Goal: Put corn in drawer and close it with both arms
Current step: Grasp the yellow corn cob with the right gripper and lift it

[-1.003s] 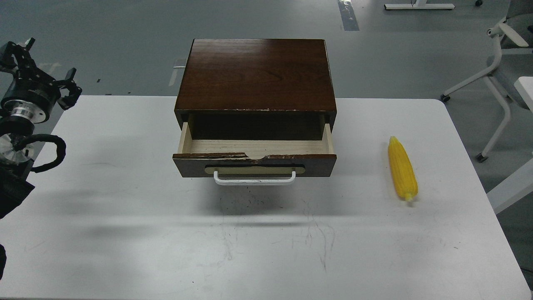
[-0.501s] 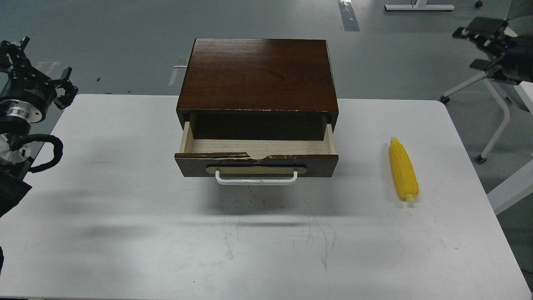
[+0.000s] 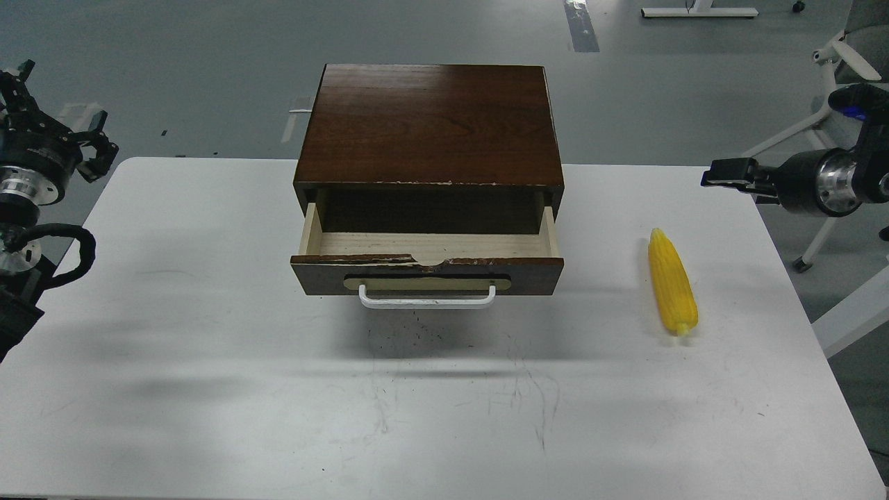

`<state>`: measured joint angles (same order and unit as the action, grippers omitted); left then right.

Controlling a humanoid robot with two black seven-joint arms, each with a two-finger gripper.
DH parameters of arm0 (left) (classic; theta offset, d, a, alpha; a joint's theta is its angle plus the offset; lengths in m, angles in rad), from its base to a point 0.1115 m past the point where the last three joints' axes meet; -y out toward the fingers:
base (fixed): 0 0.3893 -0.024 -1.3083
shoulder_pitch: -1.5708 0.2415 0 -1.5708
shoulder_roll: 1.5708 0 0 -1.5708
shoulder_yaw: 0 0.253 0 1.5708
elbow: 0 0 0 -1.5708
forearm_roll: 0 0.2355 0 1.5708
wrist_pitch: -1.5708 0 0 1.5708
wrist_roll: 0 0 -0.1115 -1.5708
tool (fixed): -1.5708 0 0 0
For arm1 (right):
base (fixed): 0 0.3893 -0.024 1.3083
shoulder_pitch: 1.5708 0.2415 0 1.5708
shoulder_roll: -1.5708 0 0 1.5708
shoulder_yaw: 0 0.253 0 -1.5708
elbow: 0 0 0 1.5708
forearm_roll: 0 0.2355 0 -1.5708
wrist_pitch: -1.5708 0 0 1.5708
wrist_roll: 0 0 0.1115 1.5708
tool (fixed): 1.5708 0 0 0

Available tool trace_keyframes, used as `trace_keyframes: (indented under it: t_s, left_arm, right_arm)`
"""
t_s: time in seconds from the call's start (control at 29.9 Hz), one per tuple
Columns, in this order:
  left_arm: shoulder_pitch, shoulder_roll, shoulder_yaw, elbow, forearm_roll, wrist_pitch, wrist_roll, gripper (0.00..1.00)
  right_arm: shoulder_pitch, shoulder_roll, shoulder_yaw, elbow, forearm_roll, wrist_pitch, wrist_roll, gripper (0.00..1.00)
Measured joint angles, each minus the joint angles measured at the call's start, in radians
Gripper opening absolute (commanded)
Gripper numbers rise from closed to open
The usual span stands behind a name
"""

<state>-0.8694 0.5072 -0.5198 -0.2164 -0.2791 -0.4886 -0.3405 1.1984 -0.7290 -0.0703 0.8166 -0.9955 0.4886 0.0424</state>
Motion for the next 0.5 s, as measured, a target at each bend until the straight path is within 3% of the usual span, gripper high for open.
trace_keyframes:
  t_s: [0.43,0.5]
  left_arm:
    - [0.007,0.001,-0.002,0.001,-0.001,0.0,0.0,0.98]
    - [0.009,0.001,-0.002,0.001,-0.001,0.0,0.001,0.98]
  right_arm:
    - [-0.094,0.111,-0.095,-0.001,-0.043,0.0,0.005,0.86]
    - [-0.096,0.117,-0.114,-0.001,-0.043,0.0,0.005,0.78]
